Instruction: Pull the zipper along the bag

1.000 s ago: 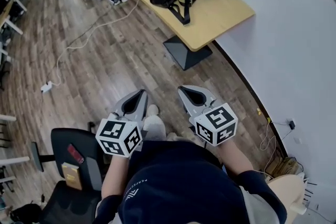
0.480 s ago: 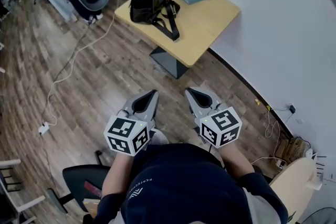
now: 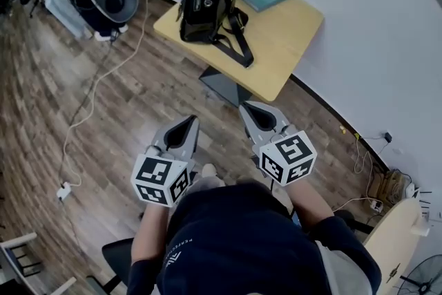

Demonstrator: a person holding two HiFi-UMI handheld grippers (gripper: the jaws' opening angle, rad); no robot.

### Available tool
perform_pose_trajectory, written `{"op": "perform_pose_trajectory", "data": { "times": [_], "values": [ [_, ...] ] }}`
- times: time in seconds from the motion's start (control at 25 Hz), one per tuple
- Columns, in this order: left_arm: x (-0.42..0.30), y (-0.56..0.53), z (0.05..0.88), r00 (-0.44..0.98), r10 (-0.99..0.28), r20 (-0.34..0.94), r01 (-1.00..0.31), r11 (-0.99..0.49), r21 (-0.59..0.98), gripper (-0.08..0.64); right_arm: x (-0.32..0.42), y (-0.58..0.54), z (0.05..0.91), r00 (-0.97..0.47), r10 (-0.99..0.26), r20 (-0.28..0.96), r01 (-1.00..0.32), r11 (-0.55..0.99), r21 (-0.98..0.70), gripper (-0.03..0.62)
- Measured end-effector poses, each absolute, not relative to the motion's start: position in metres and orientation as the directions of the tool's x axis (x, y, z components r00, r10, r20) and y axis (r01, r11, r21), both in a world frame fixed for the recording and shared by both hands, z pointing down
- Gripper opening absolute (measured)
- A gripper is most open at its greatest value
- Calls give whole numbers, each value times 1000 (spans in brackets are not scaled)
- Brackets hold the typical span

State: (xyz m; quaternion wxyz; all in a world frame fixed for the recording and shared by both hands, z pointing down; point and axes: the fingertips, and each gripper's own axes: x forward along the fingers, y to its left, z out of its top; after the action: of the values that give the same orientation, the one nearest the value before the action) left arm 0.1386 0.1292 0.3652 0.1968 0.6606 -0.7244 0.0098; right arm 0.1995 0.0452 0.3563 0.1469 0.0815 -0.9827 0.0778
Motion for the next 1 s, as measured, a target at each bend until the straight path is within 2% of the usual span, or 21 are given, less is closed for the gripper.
{"op": "perform_pose_trajectory", "data": {
  "times": [0.16,0.2,0.24,0.56,1.0],
  "values": [
    [103,130,371,-52,-951,305,-961,130,244,17,167,40,355,-943,-141,300,-189,972,-140,11],
    [96,128,372,-52,-952,303,-960,132,249,17,160,40,356,-943,-129,308,-180,973,-144,68],
    [90,126,374,-52,-952,301,-958,133,255,26,153,39,358,-941,-118,317,-171,974,-146,80],
    [46,91,380,-61,-953,297,-956,141,257,44,100,3,353,-940,-116,320,-155,983,-97,91],
    [-28,22,374,-109,-943,316,-952,190,239,67,21,-68,348,-957,-95,273,-140,978,-153,112]
  ]
}}
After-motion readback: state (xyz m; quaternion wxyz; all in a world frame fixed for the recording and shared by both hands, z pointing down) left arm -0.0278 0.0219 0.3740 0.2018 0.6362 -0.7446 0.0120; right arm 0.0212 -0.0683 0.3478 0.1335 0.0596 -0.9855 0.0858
